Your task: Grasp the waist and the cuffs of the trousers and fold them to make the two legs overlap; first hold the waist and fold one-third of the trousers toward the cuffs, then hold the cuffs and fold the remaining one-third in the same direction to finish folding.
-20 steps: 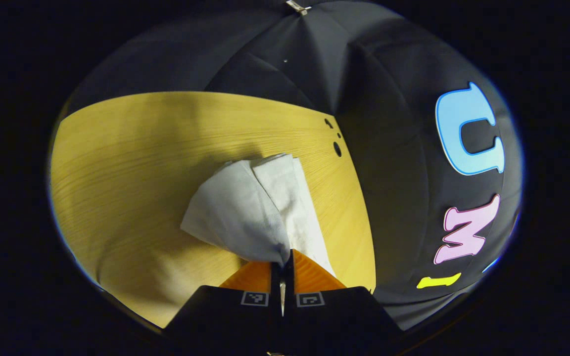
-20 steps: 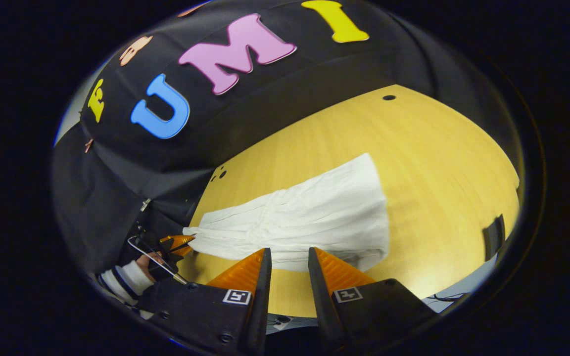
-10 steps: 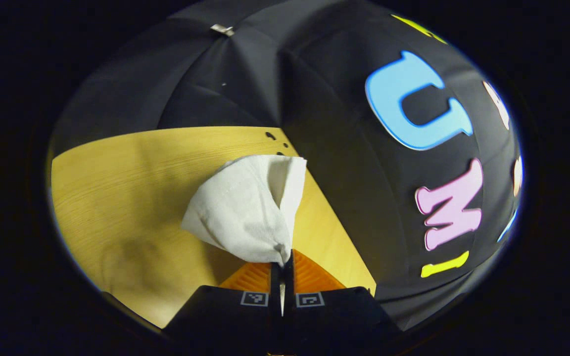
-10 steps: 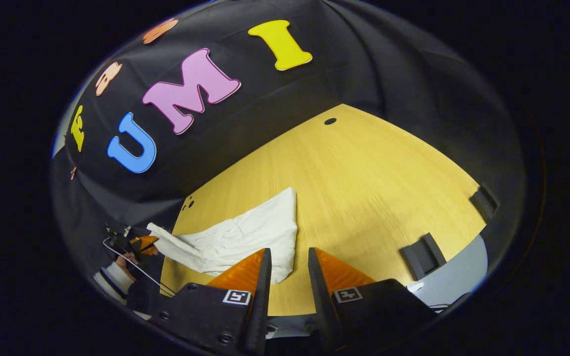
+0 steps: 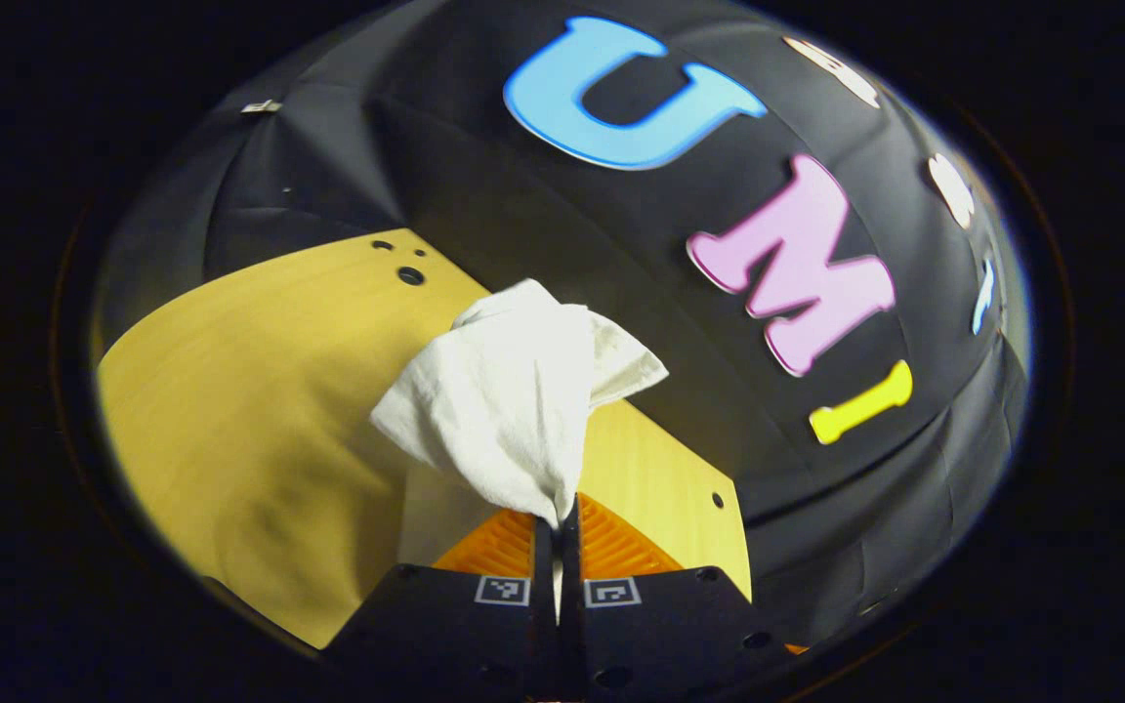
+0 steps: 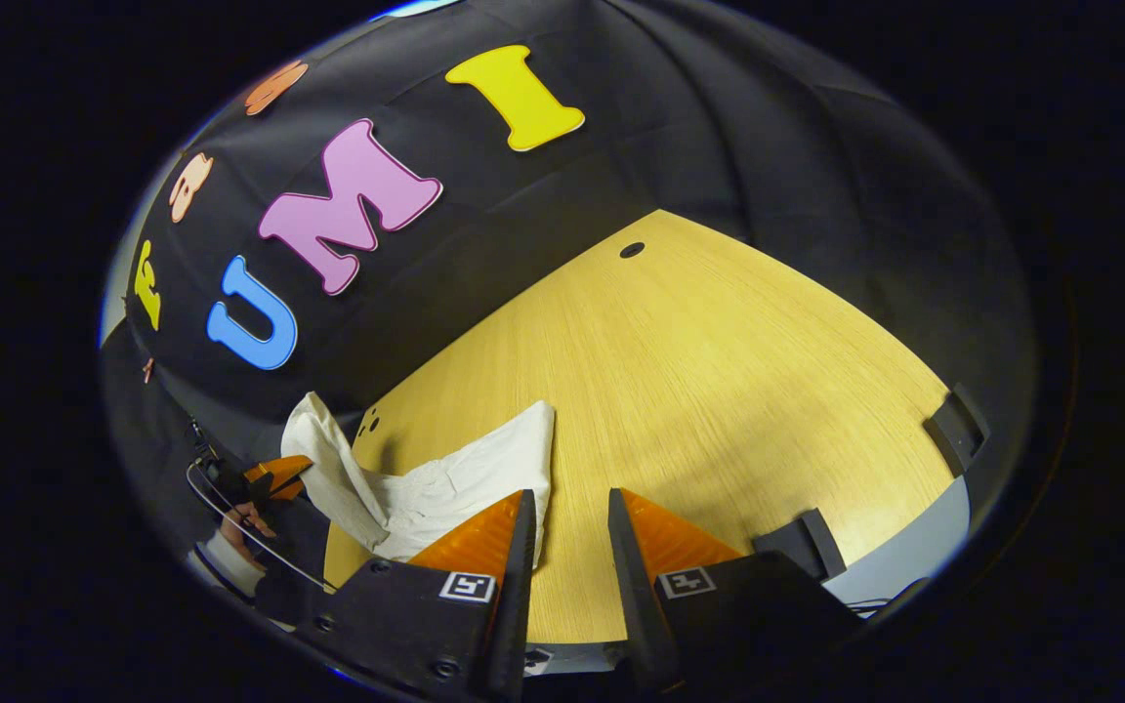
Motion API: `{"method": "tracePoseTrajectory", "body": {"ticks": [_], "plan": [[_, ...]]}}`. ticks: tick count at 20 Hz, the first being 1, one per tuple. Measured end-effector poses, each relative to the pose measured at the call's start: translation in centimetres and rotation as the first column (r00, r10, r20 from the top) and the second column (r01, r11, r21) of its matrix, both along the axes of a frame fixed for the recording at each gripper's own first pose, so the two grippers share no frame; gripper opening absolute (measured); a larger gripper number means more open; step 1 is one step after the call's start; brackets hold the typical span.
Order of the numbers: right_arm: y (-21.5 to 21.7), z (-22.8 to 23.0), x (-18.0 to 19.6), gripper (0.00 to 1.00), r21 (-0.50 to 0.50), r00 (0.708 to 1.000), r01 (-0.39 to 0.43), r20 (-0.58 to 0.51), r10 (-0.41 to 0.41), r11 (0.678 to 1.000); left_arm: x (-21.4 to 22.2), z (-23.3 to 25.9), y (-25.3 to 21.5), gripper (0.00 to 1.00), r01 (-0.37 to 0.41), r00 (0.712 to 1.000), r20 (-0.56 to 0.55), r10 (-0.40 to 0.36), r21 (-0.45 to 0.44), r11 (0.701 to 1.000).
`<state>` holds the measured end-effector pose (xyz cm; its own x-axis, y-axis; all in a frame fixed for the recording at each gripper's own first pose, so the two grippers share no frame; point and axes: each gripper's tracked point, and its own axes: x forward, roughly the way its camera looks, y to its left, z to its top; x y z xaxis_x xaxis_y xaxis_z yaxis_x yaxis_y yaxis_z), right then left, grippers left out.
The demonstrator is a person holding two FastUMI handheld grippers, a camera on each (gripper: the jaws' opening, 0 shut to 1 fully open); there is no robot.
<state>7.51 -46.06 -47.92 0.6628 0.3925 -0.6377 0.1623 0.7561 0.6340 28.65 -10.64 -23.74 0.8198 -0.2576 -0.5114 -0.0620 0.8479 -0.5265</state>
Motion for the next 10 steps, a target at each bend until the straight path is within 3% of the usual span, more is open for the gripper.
{"method": "tracePoseTrajectory", "body": {"ticks": [5, 10], "plan": [[-2.4, -1.0, 0.6, 0.46, 0.004, 1.000, 0.008, -0.008, -0.007, 1.000, -2.3, -4.0, -8.6, 0.06, 0.166, 0.985, -0.057, -0.163, 0.050, 0.985], [-5.7, -2.2, 1.0, 0.46, 0.003, 1.000, 0.018, -0.017, -0.017, 1.000, -6.2, -11.1, -14.0, 0.06, 0.322, 0.939, -0.188, -0.288, 0.189, 0.928]]}}
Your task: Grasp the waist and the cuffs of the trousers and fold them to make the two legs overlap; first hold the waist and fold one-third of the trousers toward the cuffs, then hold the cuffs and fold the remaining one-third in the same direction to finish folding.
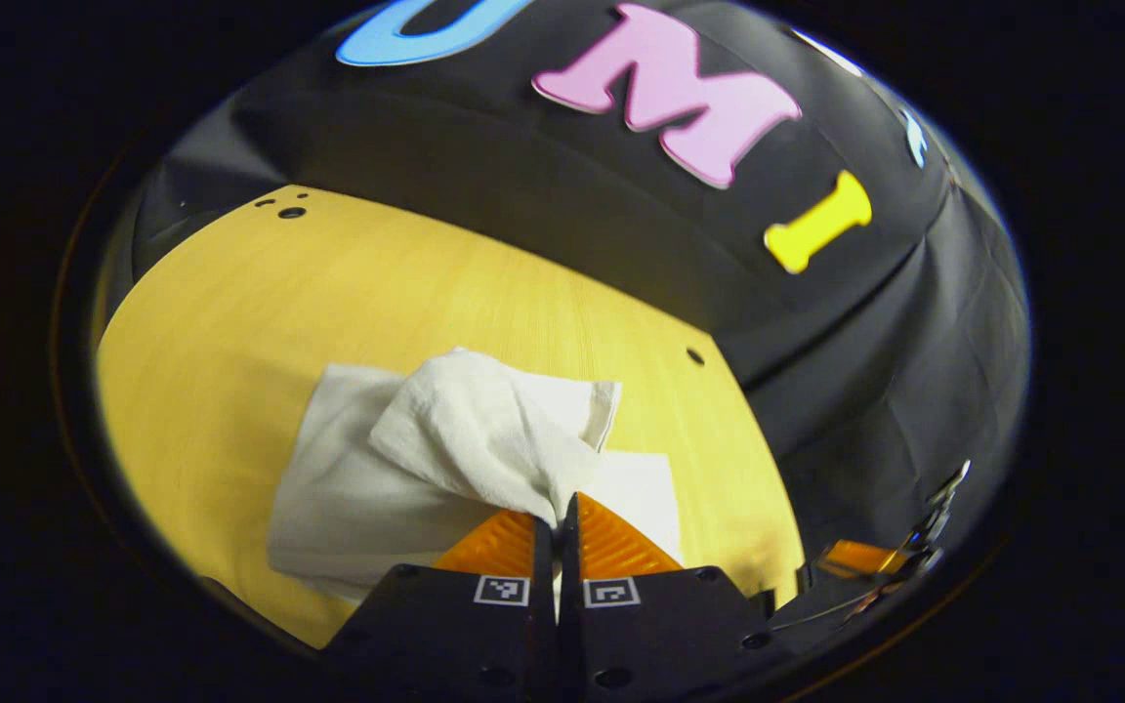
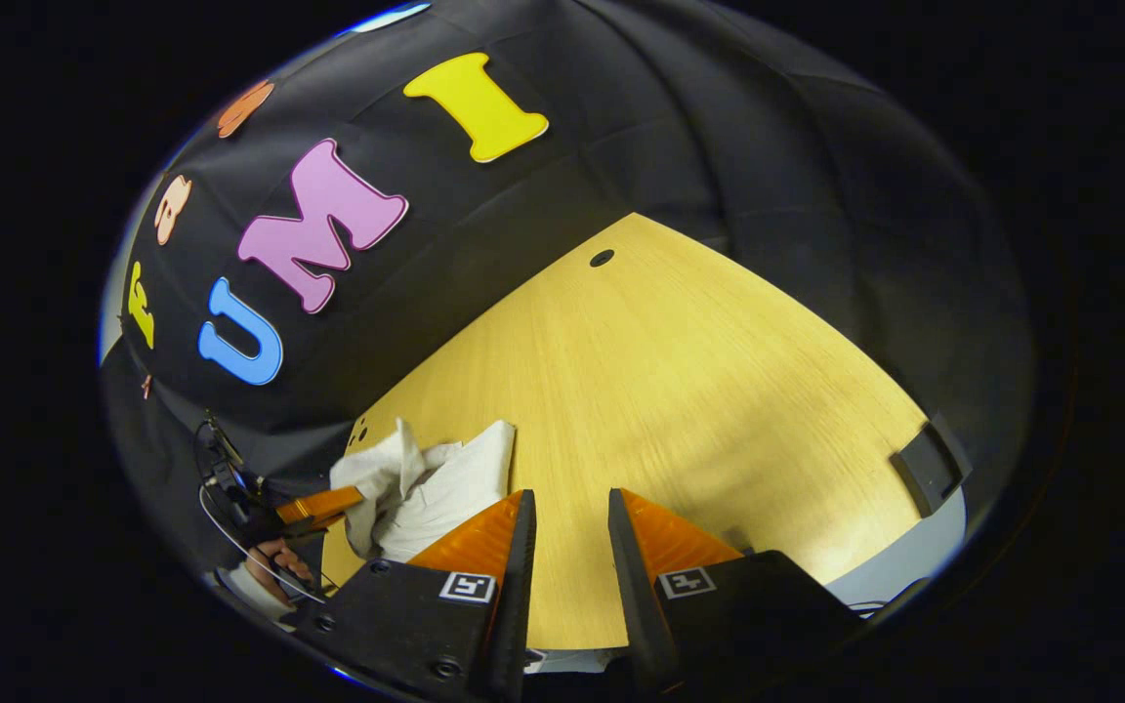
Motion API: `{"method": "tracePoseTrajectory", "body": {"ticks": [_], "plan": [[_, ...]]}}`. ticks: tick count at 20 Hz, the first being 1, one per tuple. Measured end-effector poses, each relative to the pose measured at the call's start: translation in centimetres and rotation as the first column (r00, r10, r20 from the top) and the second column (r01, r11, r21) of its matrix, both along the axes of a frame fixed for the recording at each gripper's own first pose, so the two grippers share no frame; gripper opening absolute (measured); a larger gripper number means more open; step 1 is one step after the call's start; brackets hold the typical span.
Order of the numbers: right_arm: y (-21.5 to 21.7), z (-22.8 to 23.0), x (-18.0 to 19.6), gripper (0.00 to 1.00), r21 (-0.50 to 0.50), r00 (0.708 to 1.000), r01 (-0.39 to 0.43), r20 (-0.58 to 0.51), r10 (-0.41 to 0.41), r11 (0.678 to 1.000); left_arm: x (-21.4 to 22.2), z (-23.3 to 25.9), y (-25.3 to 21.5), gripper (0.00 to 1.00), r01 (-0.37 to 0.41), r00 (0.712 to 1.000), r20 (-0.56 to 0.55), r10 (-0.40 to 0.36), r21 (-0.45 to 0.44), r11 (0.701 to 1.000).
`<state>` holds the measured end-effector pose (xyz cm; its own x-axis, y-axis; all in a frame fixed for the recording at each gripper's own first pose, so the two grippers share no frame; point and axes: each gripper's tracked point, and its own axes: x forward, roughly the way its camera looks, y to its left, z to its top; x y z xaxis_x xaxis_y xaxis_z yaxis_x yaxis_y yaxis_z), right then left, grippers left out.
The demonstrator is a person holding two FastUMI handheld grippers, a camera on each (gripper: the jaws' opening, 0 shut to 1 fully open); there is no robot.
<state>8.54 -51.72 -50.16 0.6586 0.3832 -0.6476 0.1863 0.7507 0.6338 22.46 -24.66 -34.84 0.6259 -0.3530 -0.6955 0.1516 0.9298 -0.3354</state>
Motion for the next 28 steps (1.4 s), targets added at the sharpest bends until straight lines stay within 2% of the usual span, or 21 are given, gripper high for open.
{"method": "tracePoseTrajectory", "body": {"ticks": [3, 4, 6, 7, 8, 9, 10, 11, 12, 14, 17, 19, 24, 28], "plan": [[-2.1, -0.5, 0.6, 0.46, 0.006, 1.000, 0.011, 0.002, -0.011, 1.000, -1.3, -3.9, -0.3, 0.06, 0.009, 0.998, -0.068, -0.003, 0.100, 0.995], [-2.6, -0.7, 0.8, 0.35, 0.010, 1.000, 0.014, 0.001, -0.014, 1.000, -2.0, -4.6, -0.6, 0.07, 0.023, 0.996, -0.084, -0.013, 0.122, 0.992], [-3.4, -1.3, 0.9, 0.35, 0.018, 1.000, 0.016, -0.003, -0.016, 1.000, -2.9, -5.3, -1.4, 0.12, 0.076, 0.995, -0.082, -0.065, 0.146, 0.986], [-3.7, -1.6, 1.0, 0.46, 0.022, 1.000, 0.015, -0.007, -0.015, 1.000, -3.3, -5.3, -1.8, 0.14, 0.115, 0.992, -0.071, -0.104, 0.163, 0.980], [-3.7, -1.8, 1.2, 0.46, 0.028, 1.000, 0.010, -0.008, -0.010, 1.000, -3.7, -5.1, -2.4, 0.11, 0.153, 0.988, -0.059, -0.145, 0.168, 0.974], [-3.7, -2.1, 1.4, 0.35, 0.032, 1.000, 0.006, -0.009, -0.005, 0.999, -4.2, -4.7, -3.3, 0.21, 0.188, 0.982, -0.047, -0.183, 0.178, 0.966], [-3.7, -2.3, 1.6, 0.35, 0.038, 1.000, 0.001, -0.008, -0.001, 0.999, -4.7, -4.6, -3.7, 0.43, 0.221, 0.975, -0.035, -0.218, 0.192, 0.956], [-3.6, -2.5, 1.8, 0.35, 0.044, 1.000, -0.001, -0.008, 0.002, 0.999, -5.0, -4.6, -3.9, 0.53, 0.247, 0.969, -0.032, -0.246, 0.209, 0.946], [-3.5, -2.6, 2.0, 0.46, 0.052, 1.000, -0.002, -0.007, 0.003, 0.999, -5.4, -4.4, -4.1, 0.75, 0.272, 0.962, -0.032, -0.272, 0.222, 0.936], [-3.3, -2.5, 2.2, 0.46, 0.069, 1.000, -0.001, 0.001, 0.001, 0.998, -5.8, -3.9, -4.6, 0.87, 0.300, 0.953, -0.025, -0.302, 0.227, 0.927], [-2.4, -2.0, 2.6, 0.46, 0.082, 1.000, -0.011, 0.014, 0.010, 0.997, -6.4, -2.0, -5.4, 0.87, 0.312, 0.949, -0.010, -0.314, 0.155, 0.937], [-1.4, -1.5, 2.7, 0.46, 0.081, 0.999, -0.034, 0.022, 0.033, 0.996, -6.5, -0.4, -5.2, 0.87, 0.294, 0.955, 0.013, -0.297, 0.114, 0.949], [1.0, -0.1, 2.4, 0.46, 0.102, 0.997, -0.066, 0.041, 0.063, 0.993, -6.4, 3.2, -1.5, 0.87, 0.164, 0.984, 0.062, -0.167, 0.045, 0.985], [3.3, 1.4, 2.2, 0.46, 0.107, 0.995, -0.094, 0.052, 0.089, 0.990, -5.9, 5.8, 2.6, 0.87, 0.047, 0.995, 0.084, -0.048, 0.006, 0.999]]}}
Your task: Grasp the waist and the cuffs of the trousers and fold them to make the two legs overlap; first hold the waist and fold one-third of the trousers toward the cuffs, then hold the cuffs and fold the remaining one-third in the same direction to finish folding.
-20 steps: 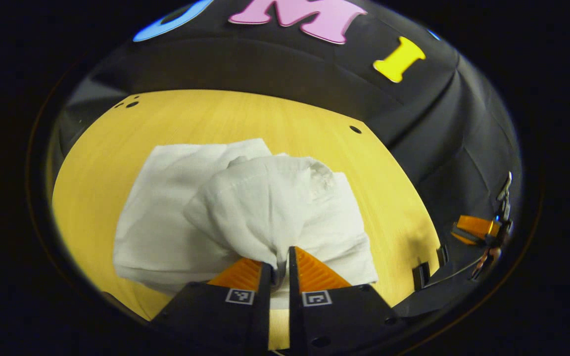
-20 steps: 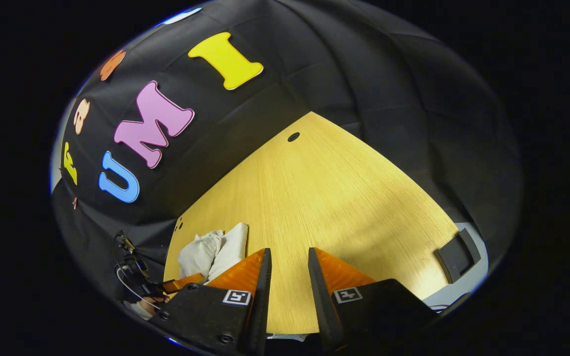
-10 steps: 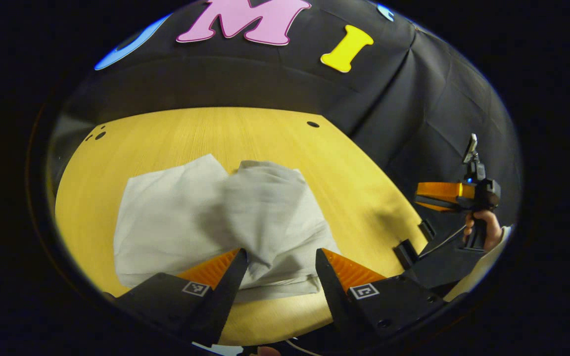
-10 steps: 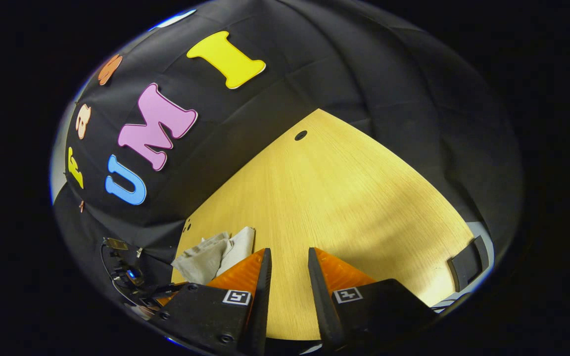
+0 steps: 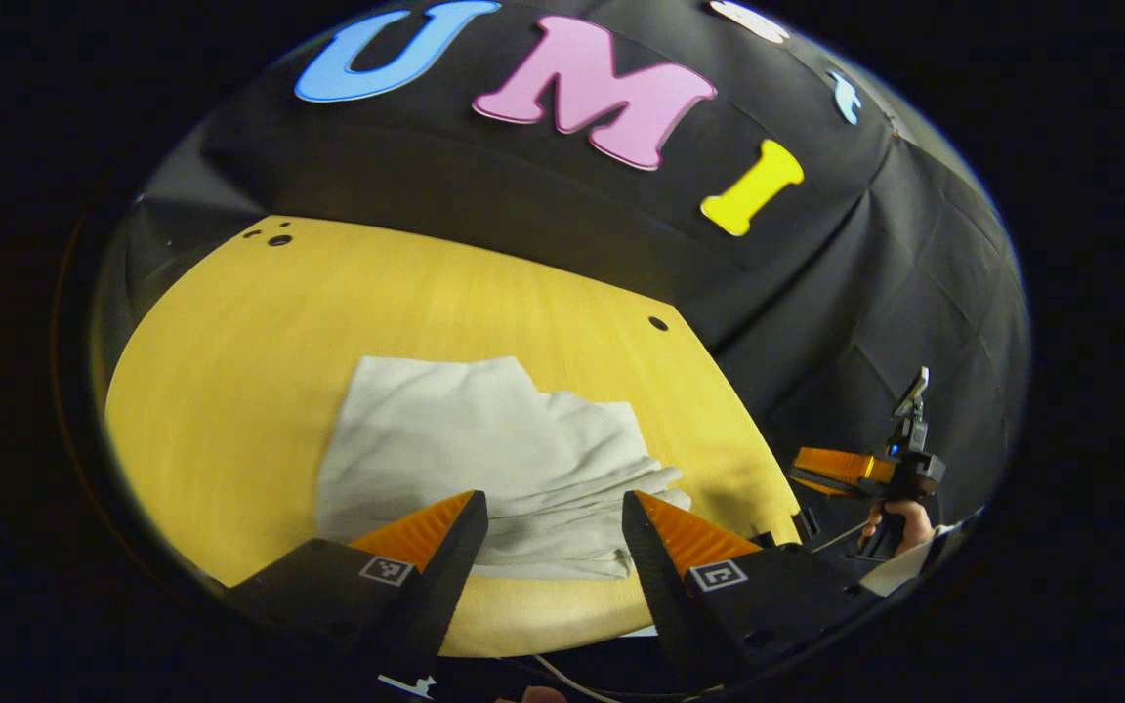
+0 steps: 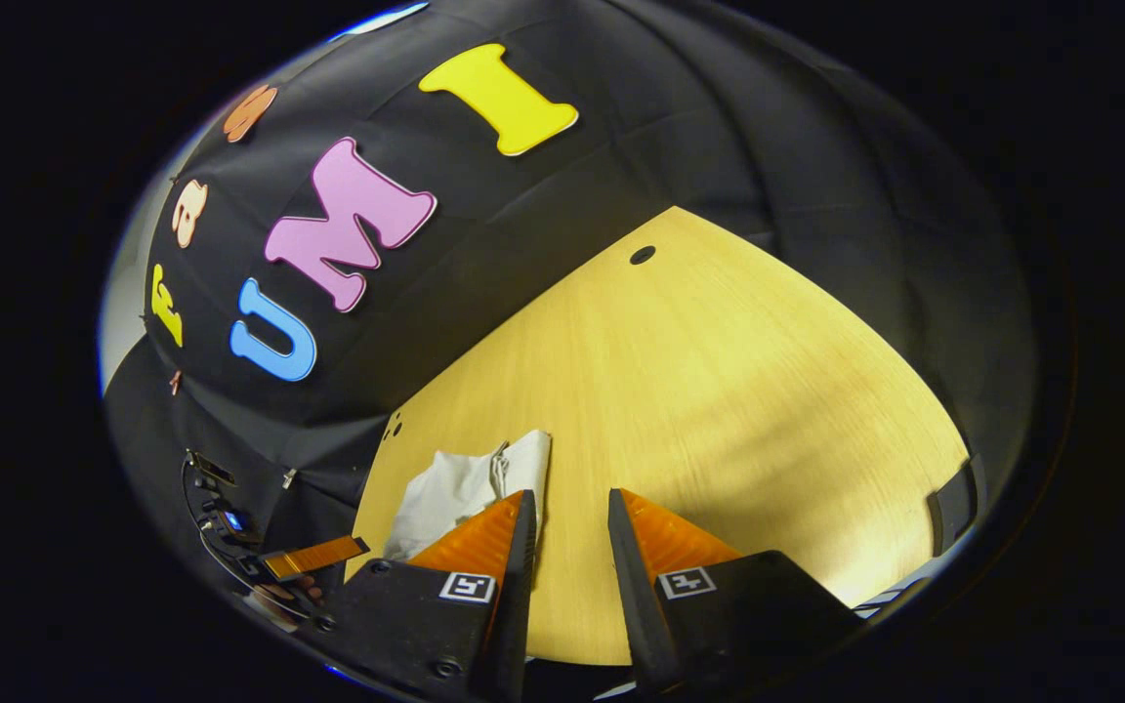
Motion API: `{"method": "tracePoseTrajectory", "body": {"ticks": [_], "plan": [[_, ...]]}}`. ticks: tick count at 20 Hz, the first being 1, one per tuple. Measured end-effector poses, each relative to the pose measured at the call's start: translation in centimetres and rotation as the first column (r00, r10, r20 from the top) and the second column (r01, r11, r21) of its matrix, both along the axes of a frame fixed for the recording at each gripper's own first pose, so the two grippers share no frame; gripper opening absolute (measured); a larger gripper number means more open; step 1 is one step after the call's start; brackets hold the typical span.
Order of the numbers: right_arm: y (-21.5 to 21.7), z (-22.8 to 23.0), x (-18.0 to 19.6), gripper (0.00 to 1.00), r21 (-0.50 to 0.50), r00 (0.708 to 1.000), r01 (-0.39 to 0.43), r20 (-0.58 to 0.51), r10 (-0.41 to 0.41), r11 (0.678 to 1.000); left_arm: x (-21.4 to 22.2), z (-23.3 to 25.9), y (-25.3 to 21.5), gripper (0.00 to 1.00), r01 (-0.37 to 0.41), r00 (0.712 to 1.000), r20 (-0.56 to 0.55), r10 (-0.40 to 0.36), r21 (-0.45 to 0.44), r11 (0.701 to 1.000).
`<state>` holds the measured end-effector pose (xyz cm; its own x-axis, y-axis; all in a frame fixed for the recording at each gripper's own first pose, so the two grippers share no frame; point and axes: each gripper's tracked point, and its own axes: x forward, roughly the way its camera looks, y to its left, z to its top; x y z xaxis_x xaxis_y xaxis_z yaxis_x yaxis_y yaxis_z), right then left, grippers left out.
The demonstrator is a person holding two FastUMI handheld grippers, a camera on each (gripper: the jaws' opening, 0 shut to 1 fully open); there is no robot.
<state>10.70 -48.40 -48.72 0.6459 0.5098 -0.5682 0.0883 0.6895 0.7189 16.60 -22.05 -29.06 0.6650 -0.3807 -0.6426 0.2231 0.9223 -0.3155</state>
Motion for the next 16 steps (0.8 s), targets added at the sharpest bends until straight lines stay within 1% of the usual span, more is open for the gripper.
{"method": "tracePoseTrajectory", "body": {"ticks": [2, 4, 5, 6, 7, 8, 9, 10, 12, 16], "plan": [[1.3, 1.1, 0.1, 0.46, 0.008, 1.000, -0.005, 0.006, 0.005, 1.000, 0.0, 1.2, 2.1, 0.87, -0.046, 0.999, 0.007, 0.046, -0.022, 0.999], [2.4, 1.9, 0.2, 0.46, 0.002, 1.000, -0.010, 0.014, 0.010, 1.000, -0.2, 2.5, 3.5, 0.87, -0.054, 0.998, 0.013, 0.055, -0.054, 0.997], [3.0, 2.4, 0.3, 0.46, -0.003, 1.000, -0.012, 0.018, 0.012, 1.000, -0.1, 3.0, 4.5, 0.85, -0.064, 0.998, 0.021, 0.066, -0.051, 0.997], [3.6, 2.9, 0.4, 0.49, -0.004, 1.000, -0.014, 0.024, 0.015, 1.000, 0.1, 3.2, 5.6, 0.84, -0.076, 0.997, 0.028, 0.078, -0.043, 0.996], [4.3, 3.4, 0.5, 0.40, -0.006, 0.999, -0.016, 0.031, 0.016, 1.000, 0.2, 3.5, 6.7, 0.84, -0.087, 0.995, 0.036, 0.088, -0.032, 0.996], [4.8, 3.8, 0.7, 0.44, -0.010, 0.999, -0.013, 0.039, 0.013, 1.000, 0.0, 3.3, 7.2, 0.84, -0.090, 0.995, 0.042, 0.090, -0.021, 0.996], [5.3, 4.1, 0.7, 0.59, -0.017, 0.999, -0.008, 0.040, 0.009, 1.000, 0.0, 3.3, 7.9, 0.84, -0.088, 0.995, 0.040, 0.088, -0.014, 0.996], [5.9, 4.5, 0.9, 0.68, -0.020, 0.999, 0.000, 0.045, 0.001, 1.000, -0.3, 3.2, 8.4, 0.84, -0.082, 0.996, 0.035, 0.083, -0.009, 0.997], [7.4, 5.0, 0.8, 0.68, -0.031, 0.999, 0.000, 0.049, 0.001, 1.000, -0.4, 3.4, 9.4, 0.84, -0.077, 0.997, 0.030, 0.077, -0.014, 0.997], [10.8, 5.7, 0.7, 0.68, -0.029, 0.999, -0.017, 0.047, 0.018, 0.999, -0.5, 3.8, 11.1, 0.84, -0.103, 0.994, 0.026, 0.105, -0.057, 0.993]]}}
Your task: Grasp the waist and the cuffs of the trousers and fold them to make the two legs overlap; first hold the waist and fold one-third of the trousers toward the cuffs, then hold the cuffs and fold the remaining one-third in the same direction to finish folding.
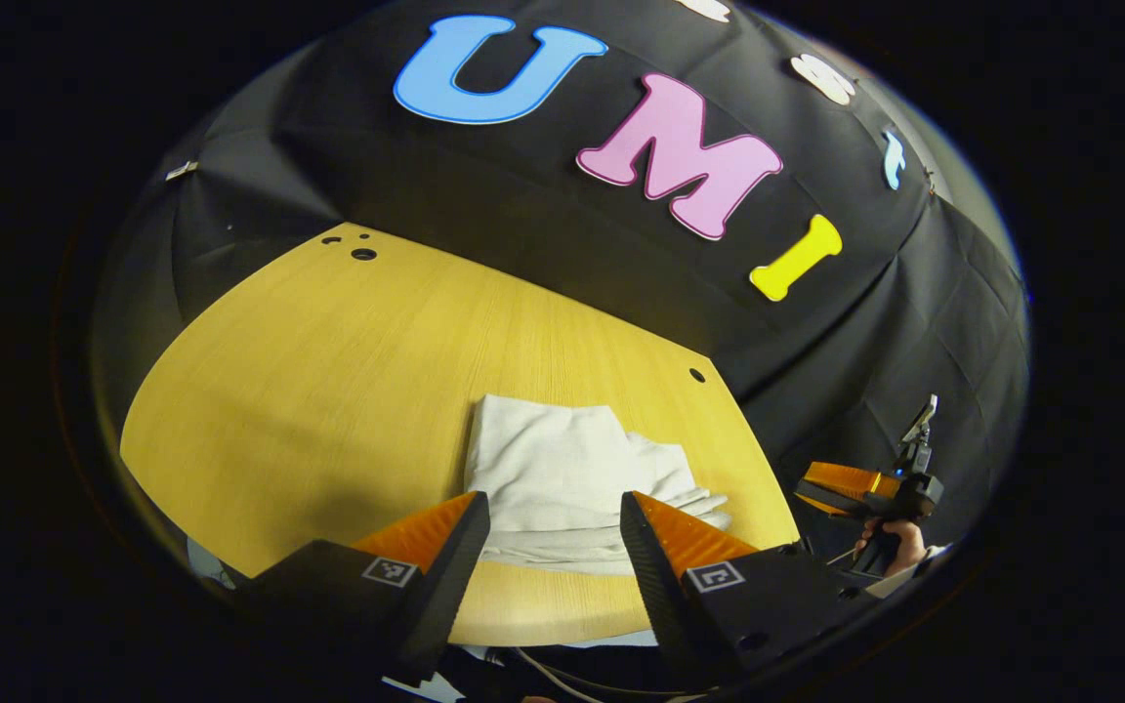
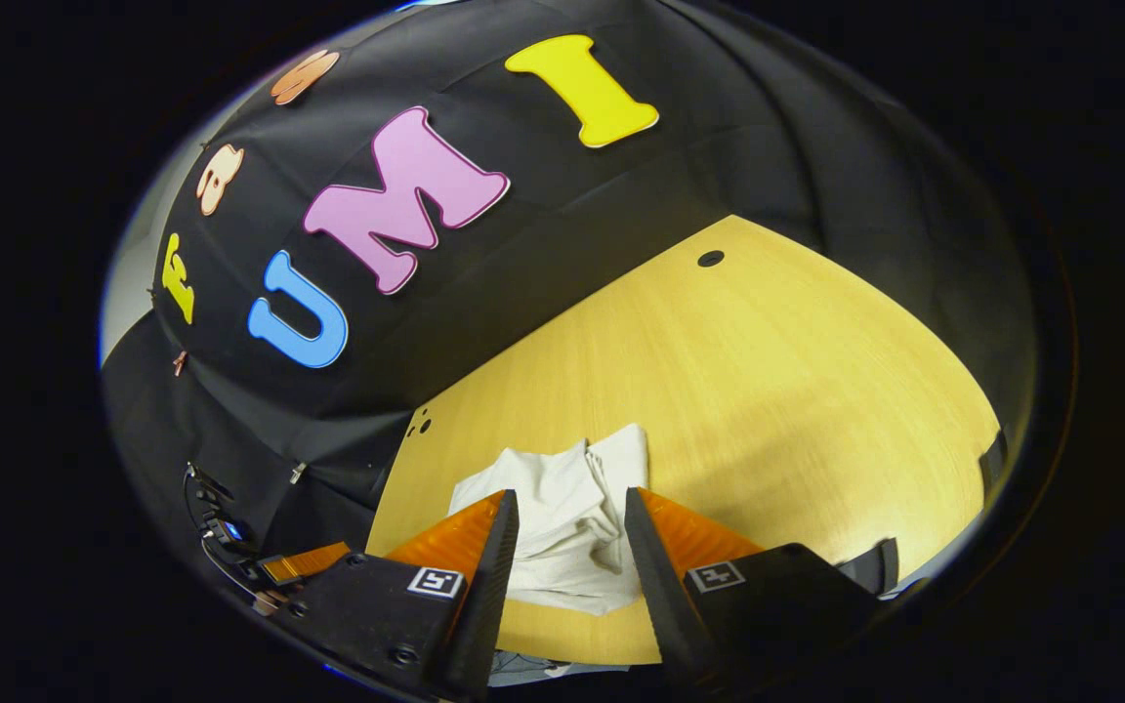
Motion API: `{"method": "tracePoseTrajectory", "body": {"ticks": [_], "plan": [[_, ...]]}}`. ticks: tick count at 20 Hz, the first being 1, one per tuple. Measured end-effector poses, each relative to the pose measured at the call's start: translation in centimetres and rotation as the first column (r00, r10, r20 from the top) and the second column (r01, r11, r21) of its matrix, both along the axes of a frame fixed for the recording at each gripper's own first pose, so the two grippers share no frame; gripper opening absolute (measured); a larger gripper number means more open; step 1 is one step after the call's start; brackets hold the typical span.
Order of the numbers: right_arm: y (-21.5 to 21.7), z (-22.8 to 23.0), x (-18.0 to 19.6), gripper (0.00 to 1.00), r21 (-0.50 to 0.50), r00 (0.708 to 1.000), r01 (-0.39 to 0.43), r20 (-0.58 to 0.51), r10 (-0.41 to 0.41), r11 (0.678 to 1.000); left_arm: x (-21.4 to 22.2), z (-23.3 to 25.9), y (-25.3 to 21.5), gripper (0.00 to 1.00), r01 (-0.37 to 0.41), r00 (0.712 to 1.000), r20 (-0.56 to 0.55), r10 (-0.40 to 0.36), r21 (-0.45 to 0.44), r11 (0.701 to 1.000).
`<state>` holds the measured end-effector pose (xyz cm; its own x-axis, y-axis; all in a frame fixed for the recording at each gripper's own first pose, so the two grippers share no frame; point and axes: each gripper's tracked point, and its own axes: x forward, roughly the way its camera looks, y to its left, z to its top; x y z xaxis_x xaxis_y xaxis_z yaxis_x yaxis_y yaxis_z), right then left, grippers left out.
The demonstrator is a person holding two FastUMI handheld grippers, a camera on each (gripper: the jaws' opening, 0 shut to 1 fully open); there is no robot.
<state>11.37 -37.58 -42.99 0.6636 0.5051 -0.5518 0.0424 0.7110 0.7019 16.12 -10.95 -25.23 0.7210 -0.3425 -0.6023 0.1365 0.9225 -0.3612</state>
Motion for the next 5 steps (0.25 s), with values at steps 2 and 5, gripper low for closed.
{"method": "tracePoseTrajectory", "body": {"ticks": [2, 5], "plan": [[1.3, 0.1, -0.2, 0.68, -0.004, 1.000, -0.013, 0.001, 0.013, 1.000, 0.1, 0.1, 0.9, 0.84, -0.008, 1.000, 0.003, 0.008, -0.003, 1.000], [2.3, 0.2, -0.5, 0.68, -0.013, 1.000, -0.018, -0.001, 0.018, 1.000, 0.4, 0.2, 1.9, 0.84, -0.014, 1.000, -0.001, 0.014, -0.008, 1.000]]}}
